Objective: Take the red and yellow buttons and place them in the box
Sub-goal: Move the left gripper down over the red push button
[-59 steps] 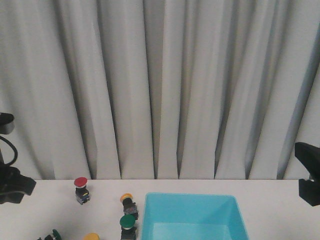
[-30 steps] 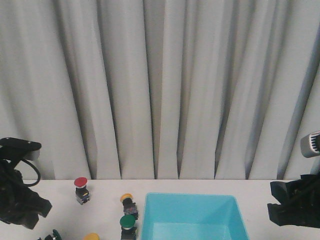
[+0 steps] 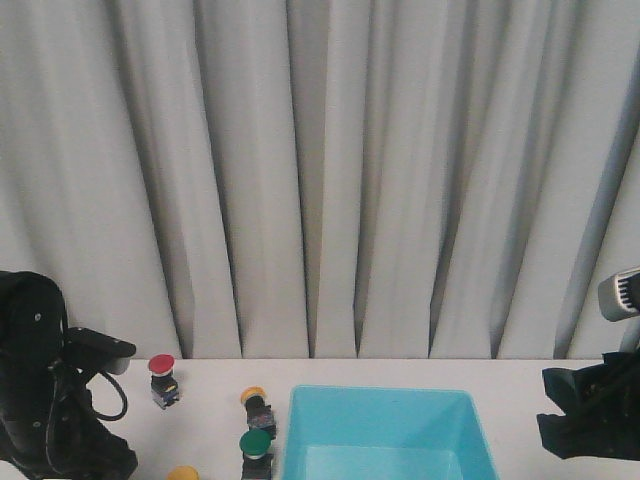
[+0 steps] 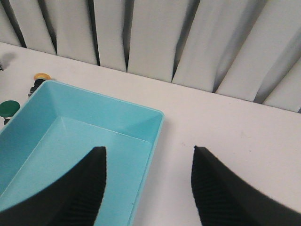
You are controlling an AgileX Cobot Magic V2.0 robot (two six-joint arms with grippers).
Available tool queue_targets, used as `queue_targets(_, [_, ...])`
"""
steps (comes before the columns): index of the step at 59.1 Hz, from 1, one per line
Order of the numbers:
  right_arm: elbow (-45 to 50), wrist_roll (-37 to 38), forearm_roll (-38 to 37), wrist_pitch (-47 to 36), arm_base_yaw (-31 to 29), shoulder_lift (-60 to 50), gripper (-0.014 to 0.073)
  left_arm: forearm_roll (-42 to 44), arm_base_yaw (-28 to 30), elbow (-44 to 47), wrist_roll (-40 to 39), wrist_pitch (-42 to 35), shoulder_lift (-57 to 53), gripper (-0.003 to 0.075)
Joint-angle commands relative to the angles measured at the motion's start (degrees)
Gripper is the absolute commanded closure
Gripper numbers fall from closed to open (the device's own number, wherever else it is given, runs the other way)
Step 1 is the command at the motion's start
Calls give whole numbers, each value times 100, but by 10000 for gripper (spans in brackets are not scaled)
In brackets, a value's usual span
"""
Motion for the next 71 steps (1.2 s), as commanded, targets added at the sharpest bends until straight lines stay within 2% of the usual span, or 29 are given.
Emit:
queue_targets(1, [-195,-59,-97,-301,0,-41,190,-49,-32,-129,-146,-208,-94,160])
queue_targets(35, [-195,-59,-113,-301,0,-41,190,-183,-32,-138,-147,-884,264,160])
queue_targets(58, [-195,-59,-113,-306,0,-41,190,-168,-32,-138,-444,-868,295,158])
queue_targets(71, [-195,-59,-90,-301,0,-41,190,-168,-32,-138,-449,-844,371,113])
